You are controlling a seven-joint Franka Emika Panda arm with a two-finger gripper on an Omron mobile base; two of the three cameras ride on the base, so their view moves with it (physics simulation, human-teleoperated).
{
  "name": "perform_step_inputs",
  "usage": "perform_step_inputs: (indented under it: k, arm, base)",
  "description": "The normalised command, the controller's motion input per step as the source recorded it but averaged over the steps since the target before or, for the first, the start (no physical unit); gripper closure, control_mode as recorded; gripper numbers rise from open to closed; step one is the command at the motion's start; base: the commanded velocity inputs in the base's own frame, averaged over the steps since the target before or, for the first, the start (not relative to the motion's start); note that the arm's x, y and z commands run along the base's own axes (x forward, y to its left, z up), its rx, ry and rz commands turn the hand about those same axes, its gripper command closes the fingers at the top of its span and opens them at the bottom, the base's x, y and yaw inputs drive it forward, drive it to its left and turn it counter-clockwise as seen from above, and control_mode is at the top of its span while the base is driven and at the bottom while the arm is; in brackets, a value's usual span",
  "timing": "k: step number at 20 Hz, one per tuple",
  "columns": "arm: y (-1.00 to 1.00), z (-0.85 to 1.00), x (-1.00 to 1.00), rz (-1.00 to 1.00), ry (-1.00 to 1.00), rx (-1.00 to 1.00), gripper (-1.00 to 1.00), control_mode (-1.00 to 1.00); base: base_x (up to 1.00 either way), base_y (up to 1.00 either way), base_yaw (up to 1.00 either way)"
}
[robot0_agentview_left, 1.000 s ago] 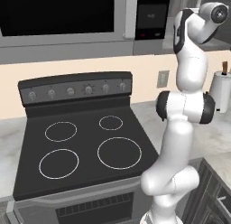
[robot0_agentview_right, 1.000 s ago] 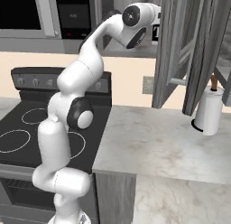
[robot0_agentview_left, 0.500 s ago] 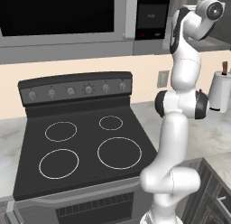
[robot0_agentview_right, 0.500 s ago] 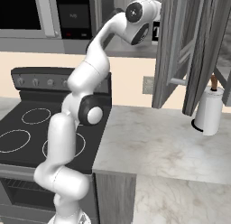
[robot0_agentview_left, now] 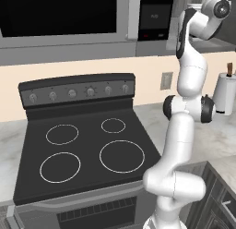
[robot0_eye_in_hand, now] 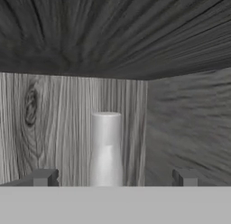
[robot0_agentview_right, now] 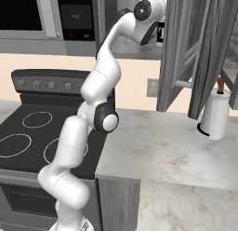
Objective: There is a bowl on the dining counter. Grab a lemon wedge from the fridge and place it in the bowl. Then get the liquor bottle and glass cup from the cabinet and place them next to the bowl.
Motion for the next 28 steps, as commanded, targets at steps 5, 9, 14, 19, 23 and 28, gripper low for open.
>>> perform_step_inputs:
  k: [5, 9, 14, 19, 23, 28]
  arm:
    - [0.00, 0.00, 0.05, 0.00, 0.00, 0.00, -1.00, -1.00]
    - [0.00, 0.00, 0.07, 0.00, 0.00, 0.00, -1.00, -1.00]
    - [0.00, 0.00, 0.13, 0.00, 0.00, 0.00, -1.00, -1.00]
    - [0.00, 0.00, 0.09, 0.01, 0.00, 0.00, 1.00, -1.00]
    - [0.00, 0.00, 0.02, 0.01, 0.00, 0.00, 1.00, -1.00]
    - [0.00, 0.00, 0.00, 0.00, 0.00, 0.00, 1.00, -1.00]
  base:
    - [0.00, 0.00, 0.00]
    - [0.00, 0.00, 0.00]
    - [0.00, 0.00, 0.00]
    - [0.00, 0.00, 0.00]
    - [0.00, 0.00, 0.00]
    - [0.00, 0.00, 0.00]
